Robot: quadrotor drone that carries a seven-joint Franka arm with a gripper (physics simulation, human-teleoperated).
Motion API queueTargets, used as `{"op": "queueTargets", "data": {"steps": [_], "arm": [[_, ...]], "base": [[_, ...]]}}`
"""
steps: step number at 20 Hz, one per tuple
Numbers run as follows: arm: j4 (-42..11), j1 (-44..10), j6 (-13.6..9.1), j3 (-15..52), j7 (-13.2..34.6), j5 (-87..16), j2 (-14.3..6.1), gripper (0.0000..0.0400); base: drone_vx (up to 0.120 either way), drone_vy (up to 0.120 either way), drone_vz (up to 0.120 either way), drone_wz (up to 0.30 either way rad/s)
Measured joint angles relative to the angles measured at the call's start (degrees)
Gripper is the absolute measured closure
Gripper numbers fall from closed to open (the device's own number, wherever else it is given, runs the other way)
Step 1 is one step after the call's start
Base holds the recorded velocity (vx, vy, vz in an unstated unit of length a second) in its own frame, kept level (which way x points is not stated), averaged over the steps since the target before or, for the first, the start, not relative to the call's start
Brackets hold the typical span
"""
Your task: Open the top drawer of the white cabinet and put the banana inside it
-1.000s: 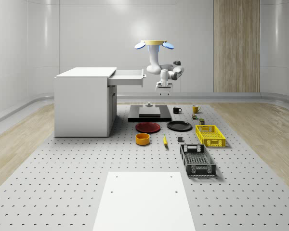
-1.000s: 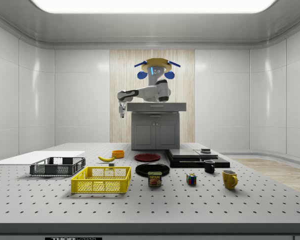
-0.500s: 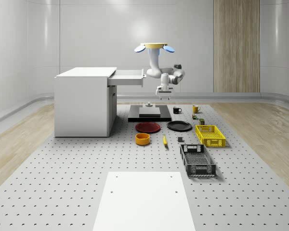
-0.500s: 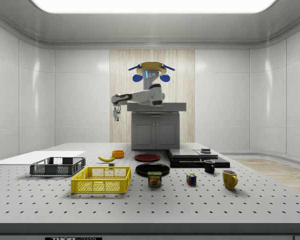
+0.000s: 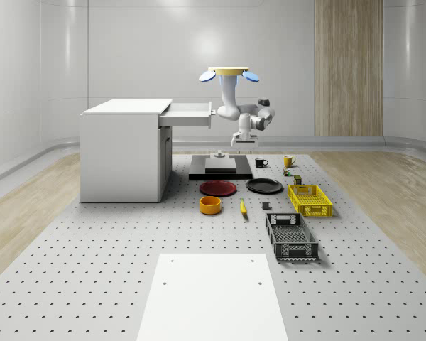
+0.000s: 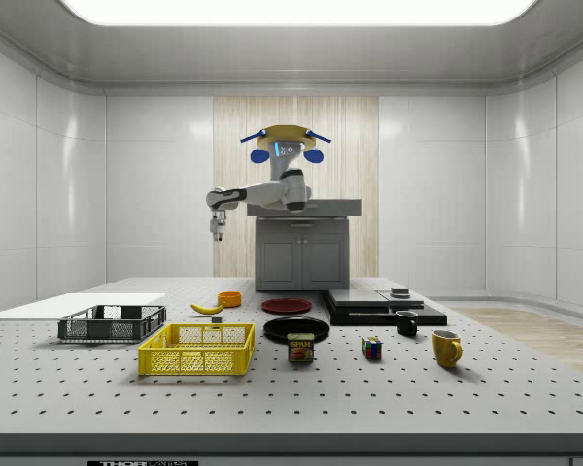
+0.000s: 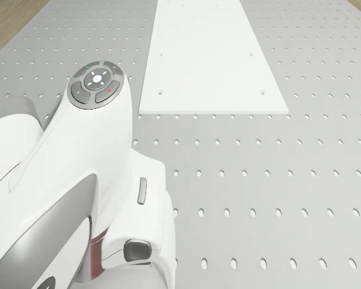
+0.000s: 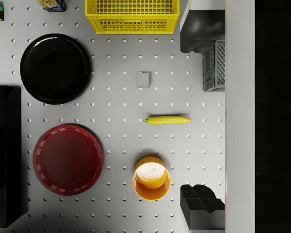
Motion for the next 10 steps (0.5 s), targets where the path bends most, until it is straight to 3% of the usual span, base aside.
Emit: {"op": "queueTargets", "data": {"steps": [6, 10], "arm": [[0.0, 0.0, -0.01, 0.0, 0.0, 0.0, 0.01, 0.0], [0.0, 0.0, -0.01, 0.0, 0.0, 0.0, 0.01, 0.0]], "base": [[0.0, 0.007, -0.12, 0.0], [0.0, 0.12, -0.12, 0.0]]}}
